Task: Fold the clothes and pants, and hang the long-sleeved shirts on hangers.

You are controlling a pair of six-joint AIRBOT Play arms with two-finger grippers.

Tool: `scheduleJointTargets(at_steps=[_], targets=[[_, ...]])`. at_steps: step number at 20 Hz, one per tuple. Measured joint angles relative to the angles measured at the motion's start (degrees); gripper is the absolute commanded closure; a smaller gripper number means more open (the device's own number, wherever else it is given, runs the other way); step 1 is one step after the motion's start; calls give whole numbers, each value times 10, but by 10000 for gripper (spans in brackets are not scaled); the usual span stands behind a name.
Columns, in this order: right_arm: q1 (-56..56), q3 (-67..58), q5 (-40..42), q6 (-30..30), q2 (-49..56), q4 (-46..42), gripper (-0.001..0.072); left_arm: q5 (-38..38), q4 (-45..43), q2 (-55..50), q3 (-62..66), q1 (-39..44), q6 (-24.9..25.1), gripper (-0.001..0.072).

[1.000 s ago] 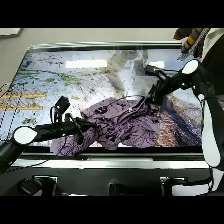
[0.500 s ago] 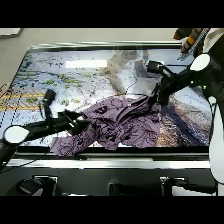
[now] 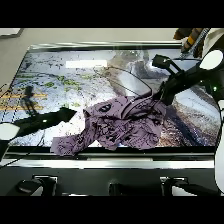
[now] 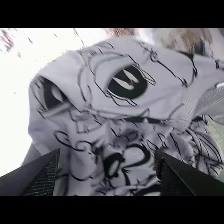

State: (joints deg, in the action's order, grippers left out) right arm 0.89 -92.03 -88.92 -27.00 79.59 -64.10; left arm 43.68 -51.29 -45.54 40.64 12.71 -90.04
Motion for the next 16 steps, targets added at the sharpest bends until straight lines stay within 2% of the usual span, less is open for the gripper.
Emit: scheduleJointTargets(at_steps=[6,8,9,12,14,16], targets=[[0,0,0,-19,-2,3,678,-15,-220,-177,151,227,-280,34],[0,0,0,-21,-2,4,678,-23,-266,-237,203,273,-345,40],[0,0,1,-23,-2,4,678,-28,-280,-264,224,288,-371,62],[0,0,3,-23,-2,4,677,-46,-309,-335,279,313,-433,62],[0,0,4,-23,-2,4,677,-53,-318,-369,307,321,-454,63],[0,0,4,-26,-2,4,677,-56,-325,-393,327,327,-467,100]])
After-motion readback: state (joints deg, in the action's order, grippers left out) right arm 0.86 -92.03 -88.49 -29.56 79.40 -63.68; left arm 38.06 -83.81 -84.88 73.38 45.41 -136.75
